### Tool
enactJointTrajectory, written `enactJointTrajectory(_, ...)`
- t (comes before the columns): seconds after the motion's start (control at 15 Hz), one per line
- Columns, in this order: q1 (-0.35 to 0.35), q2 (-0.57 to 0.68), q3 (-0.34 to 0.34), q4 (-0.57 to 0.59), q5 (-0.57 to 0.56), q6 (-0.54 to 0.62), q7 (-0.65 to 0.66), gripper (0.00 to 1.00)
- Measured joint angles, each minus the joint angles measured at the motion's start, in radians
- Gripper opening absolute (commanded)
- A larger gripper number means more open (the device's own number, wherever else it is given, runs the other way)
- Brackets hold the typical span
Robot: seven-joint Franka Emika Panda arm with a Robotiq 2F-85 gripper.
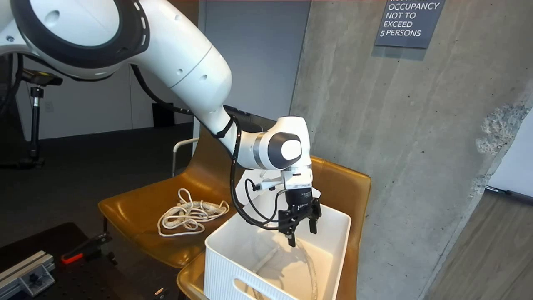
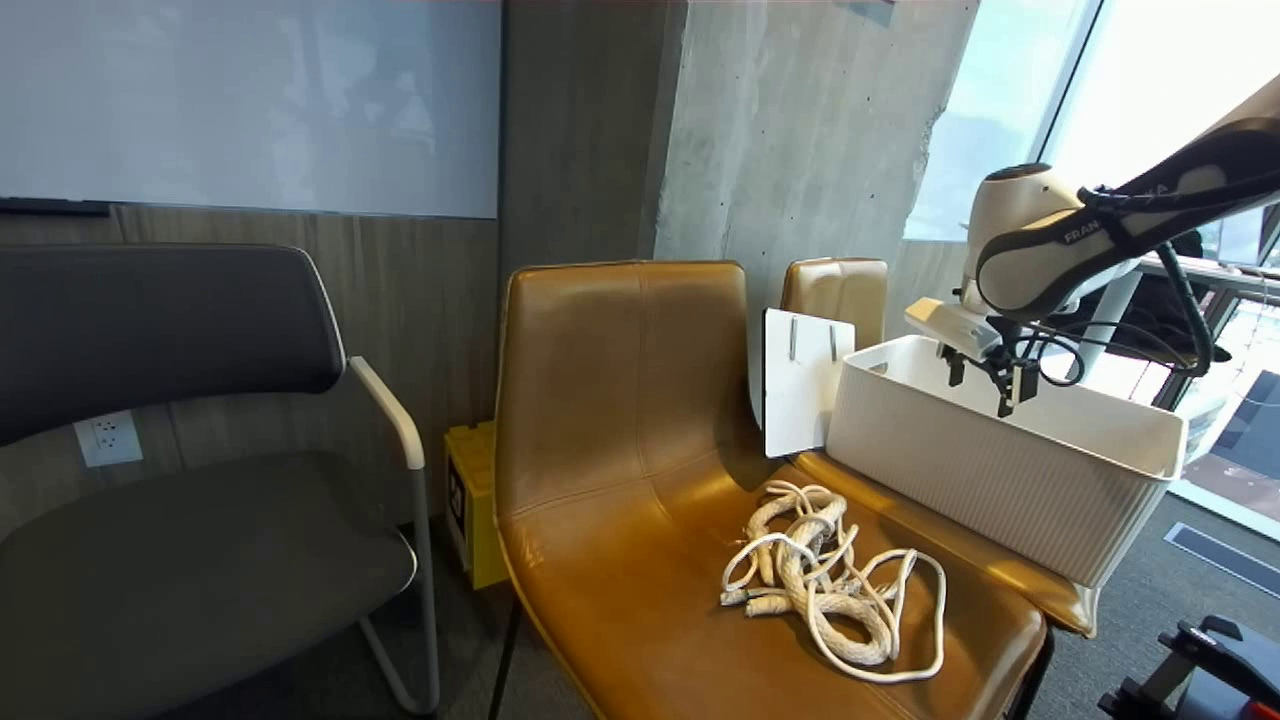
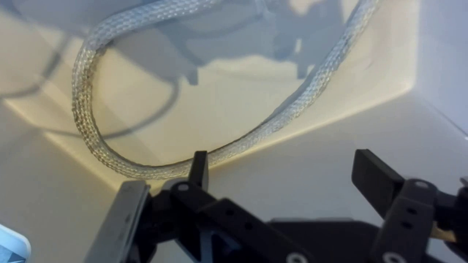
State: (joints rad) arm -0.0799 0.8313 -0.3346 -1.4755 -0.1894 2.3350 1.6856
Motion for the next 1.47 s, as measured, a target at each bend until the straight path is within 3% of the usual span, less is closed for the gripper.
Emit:
enactJointTrajectory(0.53, -0.034, 0.084, -0.001, 0.112, 0.043, -0.002, 0.02, 1.0)
enactJointTrajectory(1.2, -0.034, 0.197, -0.001, 0.162, 0.075, -0.002, 0.049, 1.0)
enactJointTrajectory(1.47, -0.036, 0.221, -0.001, 0.173, 0.077, -0.002, 0.05, 0.94)
